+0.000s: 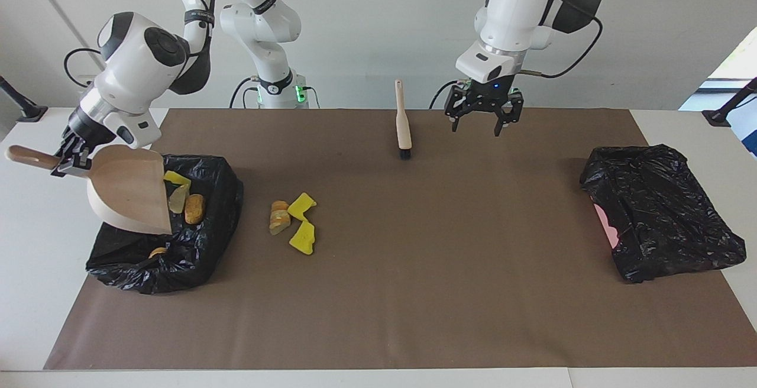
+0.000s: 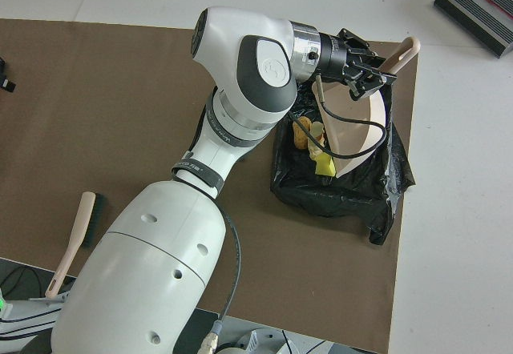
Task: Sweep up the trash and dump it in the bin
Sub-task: 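Lift the emptied dustpan back out of the bag with the right gripper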
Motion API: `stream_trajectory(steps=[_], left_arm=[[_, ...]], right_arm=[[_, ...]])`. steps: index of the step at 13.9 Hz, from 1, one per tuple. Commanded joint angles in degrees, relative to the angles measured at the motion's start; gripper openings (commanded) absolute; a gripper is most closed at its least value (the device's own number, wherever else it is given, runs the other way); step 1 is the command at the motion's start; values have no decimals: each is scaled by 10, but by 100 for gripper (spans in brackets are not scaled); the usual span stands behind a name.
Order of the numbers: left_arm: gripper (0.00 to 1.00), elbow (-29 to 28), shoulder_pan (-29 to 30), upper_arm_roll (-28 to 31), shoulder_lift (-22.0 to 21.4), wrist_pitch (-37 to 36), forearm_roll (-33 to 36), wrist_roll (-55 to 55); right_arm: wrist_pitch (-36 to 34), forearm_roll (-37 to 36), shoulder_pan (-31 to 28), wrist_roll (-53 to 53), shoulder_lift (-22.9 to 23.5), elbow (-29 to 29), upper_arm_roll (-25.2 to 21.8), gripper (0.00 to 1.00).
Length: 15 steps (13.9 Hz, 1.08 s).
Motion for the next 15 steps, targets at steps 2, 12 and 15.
stream_trajectory(steps=[2, 12, 15], left_arm=[[100, 102, 60, -6, 14, -100, 10, 85], [100, 186, 168, -6, 22, -213, 0, 216], [100, 203, 179, -6, 32, -231, -10, 217]], right_arm=[[-83, -8, 44, 14, -55, -7, 3, 0], [-253, 272, 178, 323, -55, 35, 31, 0], [-253, 327, 194, 470, -29, 35, 80, 0]])
